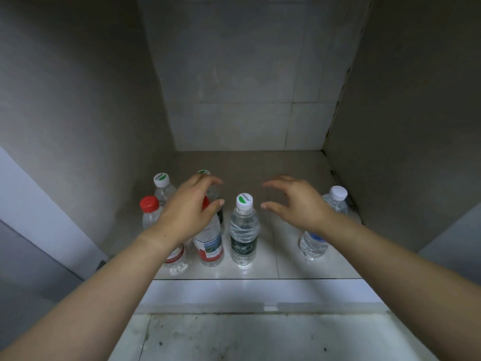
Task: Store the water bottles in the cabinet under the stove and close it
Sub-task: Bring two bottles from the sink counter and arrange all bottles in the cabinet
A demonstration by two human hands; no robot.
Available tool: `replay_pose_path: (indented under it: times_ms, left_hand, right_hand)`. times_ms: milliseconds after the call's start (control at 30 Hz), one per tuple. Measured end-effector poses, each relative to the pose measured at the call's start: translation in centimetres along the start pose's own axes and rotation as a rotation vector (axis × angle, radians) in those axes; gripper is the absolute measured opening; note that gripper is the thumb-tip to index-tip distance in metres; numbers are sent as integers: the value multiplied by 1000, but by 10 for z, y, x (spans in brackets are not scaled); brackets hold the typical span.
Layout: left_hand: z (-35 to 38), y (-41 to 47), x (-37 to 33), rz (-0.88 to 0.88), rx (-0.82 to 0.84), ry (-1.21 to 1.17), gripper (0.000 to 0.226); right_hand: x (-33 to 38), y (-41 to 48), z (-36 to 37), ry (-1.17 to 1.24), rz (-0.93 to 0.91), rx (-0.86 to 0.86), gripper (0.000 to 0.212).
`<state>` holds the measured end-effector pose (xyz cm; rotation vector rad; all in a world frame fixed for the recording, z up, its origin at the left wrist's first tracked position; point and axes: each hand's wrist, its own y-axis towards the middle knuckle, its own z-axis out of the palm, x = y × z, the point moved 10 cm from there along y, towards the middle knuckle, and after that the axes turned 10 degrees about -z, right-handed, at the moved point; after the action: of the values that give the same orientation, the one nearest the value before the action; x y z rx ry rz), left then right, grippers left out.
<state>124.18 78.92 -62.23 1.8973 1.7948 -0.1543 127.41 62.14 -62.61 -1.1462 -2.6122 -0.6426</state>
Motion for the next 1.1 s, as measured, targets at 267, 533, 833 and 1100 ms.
replay_pose_path:
  times_ms: [267,533,833,1100]
  left_hand:
    - [36,9,-40,95,131,-52,34]
    - [47,7,-41,13,134,-79,30]
    - [39,2,-39,22,132,-4,32]
    - [-2,2,5,-65,10,24,28]
  right_hand:
    - [-51,-41,-47,-232,92,-6,45]
    - [-89,-65,-52,-219,225,-16,27]
    - [-87,-52,-42,-150,250,-30,25]
    - [-61,4,-31,-26,187,-121,28]
